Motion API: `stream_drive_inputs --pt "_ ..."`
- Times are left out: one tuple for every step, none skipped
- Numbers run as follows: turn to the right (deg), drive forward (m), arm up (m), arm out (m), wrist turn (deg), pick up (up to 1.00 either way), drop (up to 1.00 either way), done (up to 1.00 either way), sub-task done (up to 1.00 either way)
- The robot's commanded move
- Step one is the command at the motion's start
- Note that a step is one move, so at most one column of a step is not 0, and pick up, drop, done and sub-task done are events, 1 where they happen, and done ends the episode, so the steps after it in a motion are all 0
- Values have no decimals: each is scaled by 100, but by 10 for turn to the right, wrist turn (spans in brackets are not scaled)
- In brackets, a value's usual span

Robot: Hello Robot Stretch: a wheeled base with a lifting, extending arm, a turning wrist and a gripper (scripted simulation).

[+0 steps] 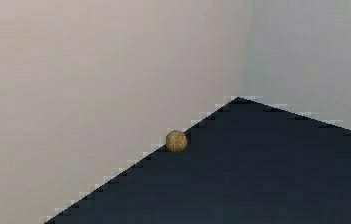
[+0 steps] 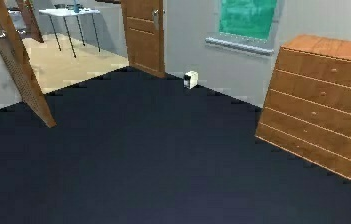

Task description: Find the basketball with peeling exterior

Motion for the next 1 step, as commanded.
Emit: stream_drive_inputs --pt "0 85 0 0 0 0 0 0 0"
